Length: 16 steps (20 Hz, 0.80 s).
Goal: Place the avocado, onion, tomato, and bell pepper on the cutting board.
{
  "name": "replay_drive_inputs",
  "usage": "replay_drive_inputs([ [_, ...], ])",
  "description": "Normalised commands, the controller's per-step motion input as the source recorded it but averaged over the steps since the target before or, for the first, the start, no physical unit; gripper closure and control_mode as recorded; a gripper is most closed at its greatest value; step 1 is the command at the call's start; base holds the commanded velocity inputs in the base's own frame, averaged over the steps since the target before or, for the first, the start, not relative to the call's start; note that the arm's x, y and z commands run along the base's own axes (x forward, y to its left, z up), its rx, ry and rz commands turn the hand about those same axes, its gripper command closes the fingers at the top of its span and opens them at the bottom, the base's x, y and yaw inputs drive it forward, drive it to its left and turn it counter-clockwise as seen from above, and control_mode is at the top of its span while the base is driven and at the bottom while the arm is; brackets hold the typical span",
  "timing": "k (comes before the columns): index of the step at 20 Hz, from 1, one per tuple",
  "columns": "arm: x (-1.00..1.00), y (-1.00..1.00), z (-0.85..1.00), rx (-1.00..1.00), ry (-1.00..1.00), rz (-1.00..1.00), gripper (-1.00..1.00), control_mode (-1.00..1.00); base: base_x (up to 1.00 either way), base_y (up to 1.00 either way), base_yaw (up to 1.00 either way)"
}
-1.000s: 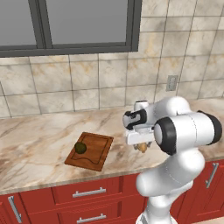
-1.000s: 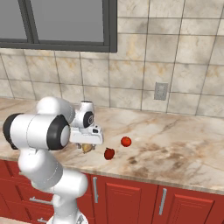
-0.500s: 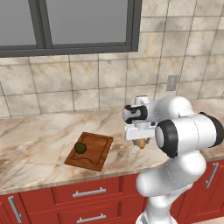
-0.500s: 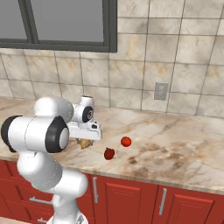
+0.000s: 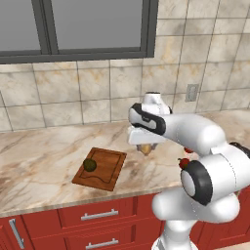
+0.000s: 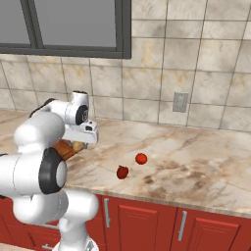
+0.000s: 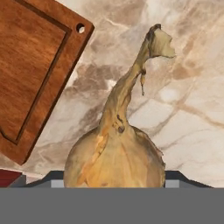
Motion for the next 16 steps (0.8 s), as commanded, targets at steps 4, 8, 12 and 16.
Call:
replay_drive_inputs([
  [4,0.01,0.55,0.5,0.0,-0.07,0.0,1.0,-1.0,0.0,0.0,0.0],
  [8,0.19,0.47,0.36,0.0,-0.05,0.0,1.0,-1.0,0.0,0.0,0.0],
  [12,0.26,0.5,0.26,0.0,-0.04,0.0,1.0,-1.0,0.0,0.0,0.0],
  [16,0.34,0.43,0.04,0.0,-0.01,0.0,1.0,-1.0,0.0,0.0,0.0],
])
